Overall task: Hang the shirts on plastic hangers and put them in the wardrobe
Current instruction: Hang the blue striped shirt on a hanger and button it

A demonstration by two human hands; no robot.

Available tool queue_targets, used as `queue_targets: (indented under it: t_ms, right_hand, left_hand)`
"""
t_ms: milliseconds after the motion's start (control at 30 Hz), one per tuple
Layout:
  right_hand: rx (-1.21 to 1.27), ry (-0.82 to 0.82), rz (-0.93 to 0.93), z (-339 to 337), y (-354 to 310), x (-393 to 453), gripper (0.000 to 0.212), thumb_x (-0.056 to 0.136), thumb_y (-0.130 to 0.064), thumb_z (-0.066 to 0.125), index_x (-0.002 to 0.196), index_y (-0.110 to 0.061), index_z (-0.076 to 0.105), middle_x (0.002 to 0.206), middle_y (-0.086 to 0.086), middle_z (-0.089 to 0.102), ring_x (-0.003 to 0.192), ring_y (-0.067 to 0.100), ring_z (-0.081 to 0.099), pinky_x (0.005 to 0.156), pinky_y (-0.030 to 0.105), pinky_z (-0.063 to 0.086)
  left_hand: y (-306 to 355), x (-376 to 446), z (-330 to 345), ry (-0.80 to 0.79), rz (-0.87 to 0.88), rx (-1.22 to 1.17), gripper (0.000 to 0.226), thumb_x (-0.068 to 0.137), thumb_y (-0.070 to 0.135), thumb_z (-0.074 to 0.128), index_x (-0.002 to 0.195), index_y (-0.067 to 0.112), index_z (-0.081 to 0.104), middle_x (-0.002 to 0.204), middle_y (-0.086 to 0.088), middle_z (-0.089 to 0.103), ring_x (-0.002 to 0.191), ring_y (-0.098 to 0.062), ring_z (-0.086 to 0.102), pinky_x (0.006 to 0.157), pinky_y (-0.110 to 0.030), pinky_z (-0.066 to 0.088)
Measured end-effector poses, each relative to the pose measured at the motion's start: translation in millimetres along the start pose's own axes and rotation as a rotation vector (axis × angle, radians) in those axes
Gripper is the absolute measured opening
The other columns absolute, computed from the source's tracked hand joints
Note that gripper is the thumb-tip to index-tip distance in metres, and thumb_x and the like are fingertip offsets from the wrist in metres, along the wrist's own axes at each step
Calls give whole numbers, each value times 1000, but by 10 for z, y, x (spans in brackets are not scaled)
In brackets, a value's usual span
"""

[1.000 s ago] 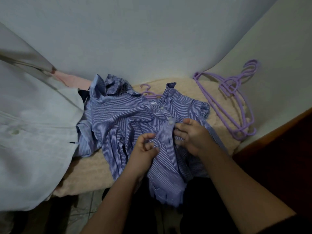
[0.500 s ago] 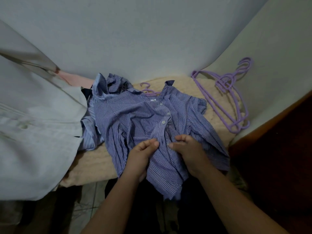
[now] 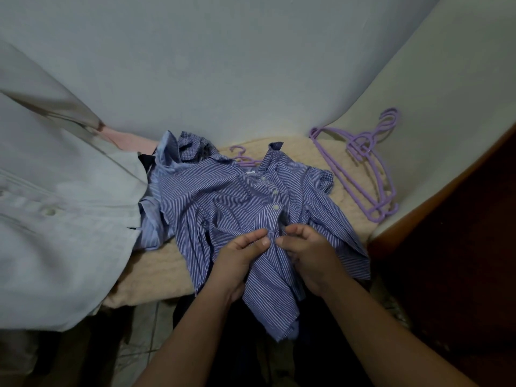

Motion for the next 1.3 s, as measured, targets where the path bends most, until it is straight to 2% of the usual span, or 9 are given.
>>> queue_targets:
  t_ms: [167,333,567,667,767,833,967,1133,1300]
  right_hand:
    - [17,64,-13,-37,8,-12,20,81,5,61,79,-12,52,63,5,53,55,15,50,55,31,43]
    - [99,-57,22,58,-6,-33,24,84,8,57,79,-13,46,74,11,54,65,22,52,62,34,44]
    - [140,-130,44,82,-23,-45,28,84,9,55,79,-15,43,70,7,51,61,17,50,58,27,44]
    - [86,-62,12,10,-16,-18,28,82,7,61,76,-15,45,69,9,47,60,17,44,56,29,38]
    - [-138,77,-92,-89,-117,-32,25,80,1,66,72,-15,48,61,6,48,51,15,40,49,25,34]
    - [-259,130,-163,-95,-210,-62,20,80,-4,66,71,-15,51,58,4,53,49,15,44,50,27,36]
    - [-420,125,-265,4,-374,-135,13,79,-17,72,75,-17,60,57,-1,58,55,14,52,56,30,44]
    - [-479,15,-298,109,-419,-166,14,86,-4,63,86,-16,71,51,-22,61,52,-10,55,54,5,41]
    - [-451,34,-236,32,-328,-127,21,84,-11,67,76,-29,72,61,-14,66,60,-2,59,65,18,46]
  left_hand:
    - [-12,-44,82,-40,-19,-41,30,66,3,71,96,8,68,87,-12,73,81,-21,70,83,-34,54]
    - [34,-47,103,-55,8,-62,33,61,5,71,94,7,68,83,-11,73,79,-21,69,82,-35,55]
    - [12,-41,143,-93,-9,-79,18,82,-6,60,95,6,65,78,-9,73,72,-17,71,63,-26,58]
    - [19,-20,130,-92,15,-48,21,77,-3,65,95,7,66,81,-9,73,76,-17,71,69,-27,58]
    - [29,-6,93,-57,52,-3,30,66,7,72,96,8,69,90,-11,73,87,-21,69,84,-33,55]
    - [38,-6,54,-19,81,38,28,68,7,74,96,10,71,93,-11,73,91,-22,69,84,-32,54]
    - [67,-16,29,-7,132,117,40,62,21,81,99,10,72,102,-13,73,101,-25,68,94,-38,50]
    - [91,-27,55,-44,166,221,47,52,29,91,96,21,76,108,-8,72,109,-23,65,104,-44,44]
    - [82,-65,86,-86,145,337,35,69,10,82,98,26,73,107,2,71,105,-5,65,102,-29,46]
Point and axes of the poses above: each hand's wrist, its own x-axis towards the middle knuckle, its own z-axis out of the palm, y = z × x, the point moved 10 cm from there along x, towards the middle knuckle
